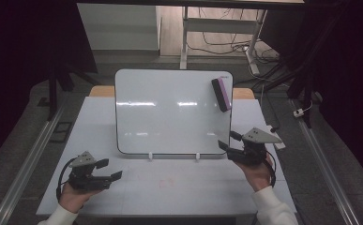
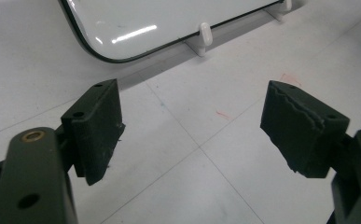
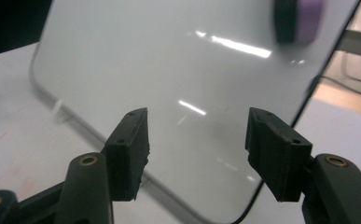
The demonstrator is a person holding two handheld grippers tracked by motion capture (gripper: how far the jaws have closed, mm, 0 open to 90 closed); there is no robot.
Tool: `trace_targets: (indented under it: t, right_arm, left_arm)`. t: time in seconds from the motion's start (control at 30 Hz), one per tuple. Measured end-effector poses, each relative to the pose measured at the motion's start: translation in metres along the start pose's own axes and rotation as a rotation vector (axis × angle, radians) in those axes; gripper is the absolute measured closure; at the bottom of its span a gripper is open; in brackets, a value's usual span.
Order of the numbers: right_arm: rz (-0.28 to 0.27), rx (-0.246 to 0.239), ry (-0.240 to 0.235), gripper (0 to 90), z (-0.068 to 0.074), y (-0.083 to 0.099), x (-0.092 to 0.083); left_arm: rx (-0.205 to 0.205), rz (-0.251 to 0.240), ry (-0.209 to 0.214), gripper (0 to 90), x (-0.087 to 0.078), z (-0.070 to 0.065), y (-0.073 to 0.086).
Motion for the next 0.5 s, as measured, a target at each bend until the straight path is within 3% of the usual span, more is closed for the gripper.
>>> trace_targets:
  t: [0.23, 0.5]
  right_arm:
    - [0.038, -0.007, -0.072, 38.3, 0.009, 0.032, 0.001]
    - [0.083, -0.006, -0.073, 38.3, 0.0, 0.055, 0.0]
  left_arm:
    - [0.003, -0.003, -0.001, 21.7, 0.0, 0.0, -0.002]
    - [0.008, 0.006, 0.002, 21.7, 0.001, 0.0, -0.002]
Point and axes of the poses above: each handheld gripper's, and its own axes: x roughly forward along the jaws, y roughly out of its underside, z roughly to its left, the point moved 5 cm from there along x, roughly forward along the jaws, and after that the axes turned 6 degrees about -y, right-handed, at the moved point
